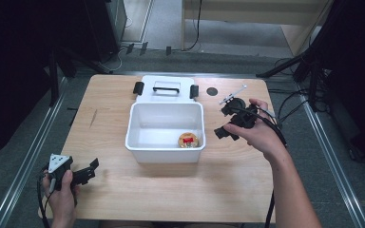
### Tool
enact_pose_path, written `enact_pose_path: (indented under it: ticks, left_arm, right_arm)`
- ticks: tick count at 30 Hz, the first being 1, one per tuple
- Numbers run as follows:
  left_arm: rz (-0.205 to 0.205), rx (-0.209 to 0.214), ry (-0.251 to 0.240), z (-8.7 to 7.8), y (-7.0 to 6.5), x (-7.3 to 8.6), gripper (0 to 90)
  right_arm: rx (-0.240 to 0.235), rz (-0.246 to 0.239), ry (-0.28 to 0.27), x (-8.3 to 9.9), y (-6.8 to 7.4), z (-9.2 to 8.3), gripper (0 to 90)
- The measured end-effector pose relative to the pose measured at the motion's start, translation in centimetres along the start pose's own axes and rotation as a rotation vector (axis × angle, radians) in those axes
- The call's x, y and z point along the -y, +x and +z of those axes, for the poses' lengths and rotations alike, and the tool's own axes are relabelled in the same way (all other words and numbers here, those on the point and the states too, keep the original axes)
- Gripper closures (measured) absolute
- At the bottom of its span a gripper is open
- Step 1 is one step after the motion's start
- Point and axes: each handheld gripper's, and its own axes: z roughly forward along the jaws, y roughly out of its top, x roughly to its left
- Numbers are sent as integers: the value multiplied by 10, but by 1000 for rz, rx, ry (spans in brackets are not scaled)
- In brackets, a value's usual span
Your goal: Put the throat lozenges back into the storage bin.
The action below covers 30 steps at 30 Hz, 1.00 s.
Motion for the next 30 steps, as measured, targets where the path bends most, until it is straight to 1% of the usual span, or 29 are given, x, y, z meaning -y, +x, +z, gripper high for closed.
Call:
enact_pose_path:
  ticks: [3, 4, 7, 9, 12, 13, 14, 18, 25, 30]
  left_arm:
    - [-2, -1, 2, 0, 0, 0, 0]
    - [-2, -1, 2, 0, 0, 0, 0]
    - [0, -2, 4, 0, 0, 0, 0]
    - [2, -2, 5, 0, 0, 0, 0]
    - [3, -4, -1, 0, -1, 0, 0]
    - [3, -3, 0, 0, 0, 0, 0]
    - [2, -2, 2, 0, -1, 0, 0]
    - [0, 0, 3, 0, 0, 0, 0]
    - [2, -2, 1, 0, 0, 0, 0]
    - [1, -2, 0, 0, 0, 0, 0]
  right_arm:
    - [13, 30, 1, 12, -6, 5, 0]
    - [21, 36, -2, 17, -8, 5, 0]
    - [29, 73, -13, 30, -13, 8, 0]
    - [33, 86, -21, 39, -16, 10, 0]
    - [38, 126, -28, 53, -20, 14, 0]
    - [34, 146, -30, 62, -22, 18, 0]
    - [34, 146, -30, 62, -22, 18, 0]
    - [46, 180, -37, 81, -27, 24, 0]
    - [57, 264, -89, 114, -33, 31, 0]
    - [71, 325, -146, 137, -38, 34, 0]
